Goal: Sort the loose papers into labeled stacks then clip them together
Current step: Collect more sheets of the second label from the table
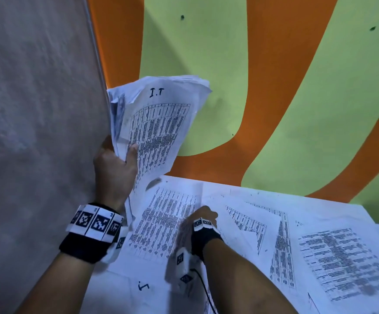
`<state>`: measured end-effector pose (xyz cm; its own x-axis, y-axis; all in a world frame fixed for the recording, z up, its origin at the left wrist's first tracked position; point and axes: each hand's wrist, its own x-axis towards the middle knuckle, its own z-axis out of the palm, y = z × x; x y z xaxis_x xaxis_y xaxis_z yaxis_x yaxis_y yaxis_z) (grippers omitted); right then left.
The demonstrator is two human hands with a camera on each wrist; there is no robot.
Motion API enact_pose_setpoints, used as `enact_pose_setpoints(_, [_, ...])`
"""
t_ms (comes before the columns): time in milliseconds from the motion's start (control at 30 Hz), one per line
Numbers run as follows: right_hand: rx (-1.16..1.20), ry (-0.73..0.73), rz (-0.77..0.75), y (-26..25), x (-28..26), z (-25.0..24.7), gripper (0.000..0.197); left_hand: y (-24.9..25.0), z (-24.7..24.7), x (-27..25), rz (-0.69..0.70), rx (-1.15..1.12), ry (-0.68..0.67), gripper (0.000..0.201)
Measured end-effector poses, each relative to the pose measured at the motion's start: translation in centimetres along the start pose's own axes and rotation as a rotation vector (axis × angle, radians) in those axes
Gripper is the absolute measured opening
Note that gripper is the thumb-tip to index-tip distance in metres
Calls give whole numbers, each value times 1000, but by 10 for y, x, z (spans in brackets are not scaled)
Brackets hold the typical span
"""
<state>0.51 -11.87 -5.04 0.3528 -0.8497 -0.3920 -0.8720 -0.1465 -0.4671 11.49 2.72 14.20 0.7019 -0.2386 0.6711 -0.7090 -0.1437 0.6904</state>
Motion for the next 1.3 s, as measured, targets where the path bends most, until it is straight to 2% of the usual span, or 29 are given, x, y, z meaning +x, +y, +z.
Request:
enact_pose_setpoints(67, [49, -6, -40, 1, 4, -4, 29, -1, -3, -2, -8, 3, -18, 28])
enact_pose_setpoints(167, [233, 66, -49, 3, 10, -25, 25, -1, -7, -2, -48, -39, -11, 23])
enact_pose_setpoints(267, [290, 223, -110, 15, 17, -73, 18, -3, -11, 1, -45, -50, 31, 29])
enact_pose_setpoints(367, [278, 323, -252, 30, 20, -141, 10, -6, -15, 7, -51, -60, 66, 28])
enact_pose_setpoints(433, [190, 279, -342, 34, 20, -191, 20, -7, -19, 10, -60, -64, 95, 26])
enact_pose_setpoints(500, [82, 158, -429, 29, 12, -234, 14, -8, -22, 14, -58, -61, 122, 27])
enact_pose_setpoints(567, [-80, 60, -529, 12, 4, -253, 19, -10, -24, 19, -60, -49, 152, 31])
enact_pose_setpoints(667, [-316, -39, -654, -22, 0, -228, 10, -14, -25, 25, -60, -44, 190, 38])
enact_pose_setpoints(767, [-453, -111, -793, -42, 6, -156, 9, -15, -25, 25, -62, -29, 193, 43])
enact_pose_setpoints(900, [-596, -117, -876, -48, 7, -67, 27, -25, -29, 18, -104, -24, 167, 54])
enact_pose_setpoints(967, [-652, -202, -861, -46, 8, -38, 44, -29, -33, 14, -129, -34, 154, 51])
enact_pose_setpoints(1067, [-717, -305, -775, -44, 13, -17, 68, -34, -37, 7, -139, -23, 142, 41])
enact_pose_setpoints(1167, [-813, -316, -772, -48, 19, -12, 72, -35, -39, 4, -168, -13, 144, 31])
enact_pose_setpoints(1300, [-878, -305, -763, -52, 20, -19, 70, -35, -37, 5, -176, -45, 108, 31])
